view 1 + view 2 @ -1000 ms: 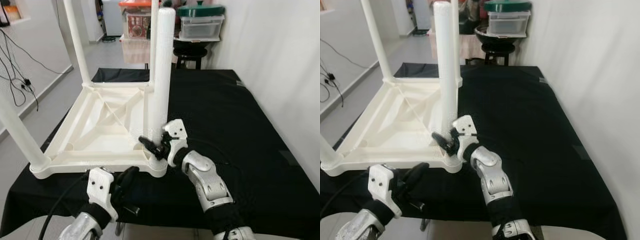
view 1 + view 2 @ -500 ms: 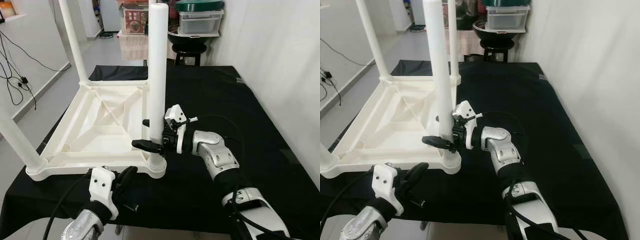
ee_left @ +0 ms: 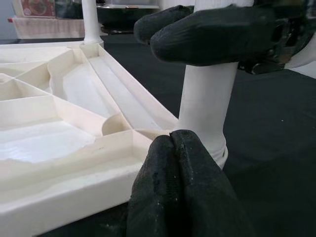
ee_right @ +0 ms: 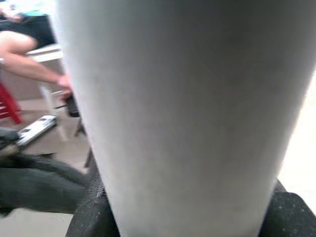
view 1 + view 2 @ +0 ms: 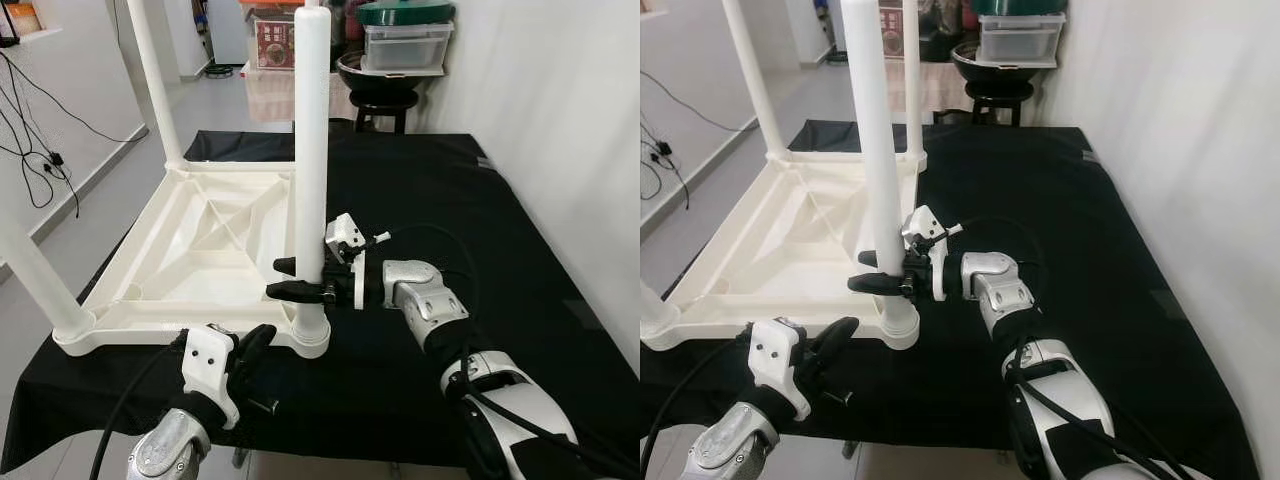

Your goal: Building children table

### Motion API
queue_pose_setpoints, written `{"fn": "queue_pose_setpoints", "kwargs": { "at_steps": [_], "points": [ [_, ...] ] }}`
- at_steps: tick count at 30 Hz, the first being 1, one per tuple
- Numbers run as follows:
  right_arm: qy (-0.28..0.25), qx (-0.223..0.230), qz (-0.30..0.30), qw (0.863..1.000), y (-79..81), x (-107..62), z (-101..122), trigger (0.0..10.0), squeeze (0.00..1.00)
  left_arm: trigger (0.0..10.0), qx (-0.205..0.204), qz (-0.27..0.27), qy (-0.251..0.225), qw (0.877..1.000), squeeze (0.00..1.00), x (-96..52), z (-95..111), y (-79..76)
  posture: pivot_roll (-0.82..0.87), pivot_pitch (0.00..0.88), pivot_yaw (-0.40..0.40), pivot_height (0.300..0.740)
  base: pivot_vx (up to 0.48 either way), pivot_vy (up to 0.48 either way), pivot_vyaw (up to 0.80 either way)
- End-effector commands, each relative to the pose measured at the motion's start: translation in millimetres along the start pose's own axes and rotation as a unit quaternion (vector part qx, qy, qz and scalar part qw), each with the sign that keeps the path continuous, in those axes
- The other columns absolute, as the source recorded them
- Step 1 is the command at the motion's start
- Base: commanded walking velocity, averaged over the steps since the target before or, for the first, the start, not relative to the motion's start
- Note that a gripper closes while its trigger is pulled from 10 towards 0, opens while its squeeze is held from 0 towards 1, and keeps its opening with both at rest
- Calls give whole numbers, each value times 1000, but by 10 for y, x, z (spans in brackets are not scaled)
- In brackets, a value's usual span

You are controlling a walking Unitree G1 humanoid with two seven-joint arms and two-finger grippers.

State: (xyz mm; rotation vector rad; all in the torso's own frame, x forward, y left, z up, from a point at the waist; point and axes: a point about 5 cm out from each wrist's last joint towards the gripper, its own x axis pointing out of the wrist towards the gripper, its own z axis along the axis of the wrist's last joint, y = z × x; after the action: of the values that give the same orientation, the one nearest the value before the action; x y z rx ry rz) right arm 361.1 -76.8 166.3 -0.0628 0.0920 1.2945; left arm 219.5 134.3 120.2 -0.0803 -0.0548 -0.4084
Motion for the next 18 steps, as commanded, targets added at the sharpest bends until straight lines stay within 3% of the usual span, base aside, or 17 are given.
{"fn": "queue_pose_setpoints", "kwargs": {
  "at_steps": [1, 2, 3, 4, 5, 6, 8, 9, 14, 15, 18],
  "points": [
    [26, -8, -74, 997, -56, -89, -86, 0, 0, 10000, -1, 1, 5, 1000, 0, -28, -32, -2, 10, 0, -32, 740, 0, 0, 0],
    [26, -8, -74, 997, -56, -89, -86, 0, 0, 10000, -1, 1, 5, 1000, 0, -28, -32, -2, 10, 0, -32, 740, 0, 0, 0],
    [23, -28, -188, 982, -78, -97, -121, 0, 0, 10000, -3, 1, 4, 1000, 0, -52, -26, -1, -8, 0, -39, 740, 0, 0, 0],
    [15, -4, -360, 933, -105, -179, -215, 0, 0, 10000, -3, 1, 4, 1000, 0, -67, -24, 1, -8, 0, -39, 740, 0, 0, 0],
    [15, 7, -387, 922, 75, -130, -328, 0, 0, 10000, -2, 2, 4, 1000, 0, -74, -14, 1, -18, 0, -4, 740, 0, 0, 0],
    [13, 16, -390, 920, 212, -92, -388, 0, 0, 10000, -2, 2, 4, 1000, 0, -77, -7, 1, -18, 0, -4, 740, 0, 0, 0],
    [6, 5, -373, 928, 254, -39, -347, 0, 0, 10000, 0, 1, 6, 1000, 0, -80, -9, -1, -31, 0, -1, 740, 0, 0, 0],
    [0, -10, -353, 936, 267, 4, -300, 0, 0, 10000, 2, 1, 8, 1000, 0, -82, -11, -3, -31, 0, -1, 740, 0, 0, 0],
    [21, -27, -327, 945, 237, 63, -314, 0, 0, 10000, -2, -1, 5, 1000, 0, -80, 3, -5, -14, 0, -23, 740, 0, 0, 0],
    [15, -20, -310, 950, 236, 81, -289, 10000, 306, 10000, -1, 3, 2, 1000, 0, -77, 7, -6, -11, 0, -24, 740, 0, 0, 0],
    [7, -11, -301, 953, 257, 96, -244, 10000, 306, 10000, 0, 8, 0, 1000, 0, -75, 12, -5, -11, 0, -24, 740, 0, 0, 0]
  ]
}}
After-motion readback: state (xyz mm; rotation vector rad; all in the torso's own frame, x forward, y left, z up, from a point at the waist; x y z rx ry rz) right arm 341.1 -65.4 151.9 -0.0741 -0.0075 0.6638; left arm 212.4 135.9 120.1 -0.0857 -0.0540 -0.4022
